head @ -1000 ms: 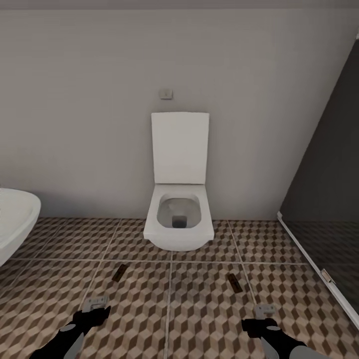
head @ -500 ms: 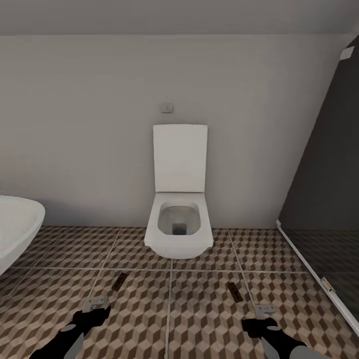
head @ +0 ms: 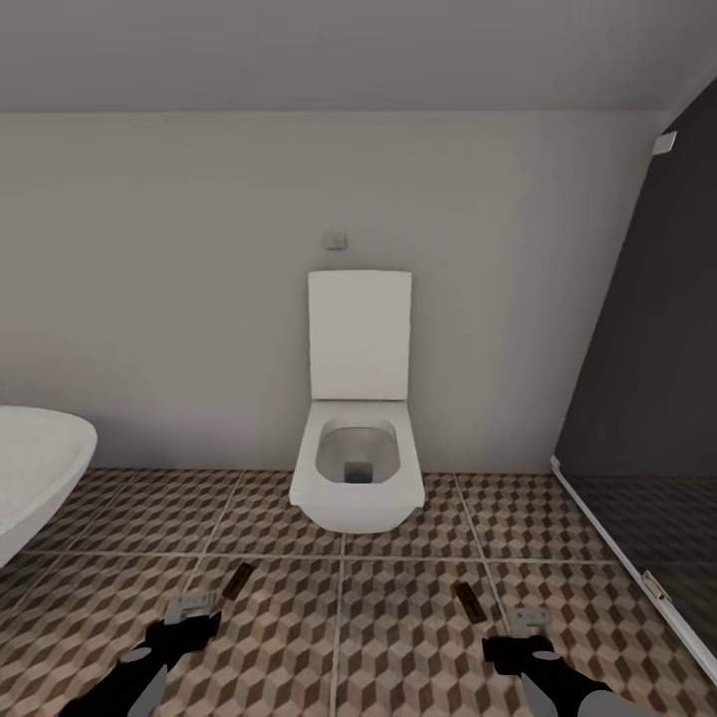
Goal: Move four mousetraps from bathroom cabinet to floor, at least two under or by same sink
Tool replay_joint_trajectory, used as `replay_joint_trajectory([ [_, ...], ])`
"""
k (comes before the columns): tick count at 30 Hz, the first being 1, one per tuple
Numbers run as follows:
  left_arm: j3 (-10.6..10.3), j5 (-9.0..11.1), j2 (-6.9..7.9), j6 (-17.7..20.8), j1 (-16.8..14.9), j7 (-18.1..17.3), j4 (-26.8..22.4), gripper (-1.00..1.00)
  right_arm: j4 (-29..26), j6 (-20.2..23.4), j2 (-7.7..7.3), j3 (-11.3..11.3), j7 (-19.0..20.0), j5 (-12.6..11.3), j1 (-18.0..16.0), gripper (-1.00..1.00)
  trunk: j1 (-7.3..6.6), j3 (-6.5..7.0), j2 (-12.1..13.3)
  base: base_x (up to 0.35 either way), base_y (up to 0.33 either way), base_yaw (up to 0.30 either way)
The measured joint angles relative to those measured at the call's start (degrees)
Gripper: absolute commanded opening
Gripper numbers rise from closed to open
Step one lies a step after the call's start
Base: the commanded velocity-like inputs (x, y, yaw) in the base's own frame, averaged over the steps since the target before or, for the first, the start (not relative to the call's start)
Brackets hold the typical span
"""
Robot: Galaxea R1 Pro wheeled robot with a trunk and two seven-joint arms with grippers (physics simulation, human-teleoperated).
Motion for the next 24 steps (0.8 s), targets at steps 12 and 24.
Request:
replay_joint_trajectory([
  [12, -0.01, 1.08, 0.00, 0.00, 0.00, 0.00, 0.13, 1.00, 0.07, -0.02, 0.00, 0.01, 0.00, -0.08, 0.00, 1.00, -0.31, 2.66, 0.16, 0.000, 0.000, 0.000],
  [24, -0.01, 1.50, -0.03, 0.00, 0.00, 0.00, 0.30, 1.00, 0.29, -0.02, 0.15, 0.04, 0.00, -0.20, 0.00, 1.00, -0.62, 5.32, 0.32, 0.000, 0.000, 0.000],
])
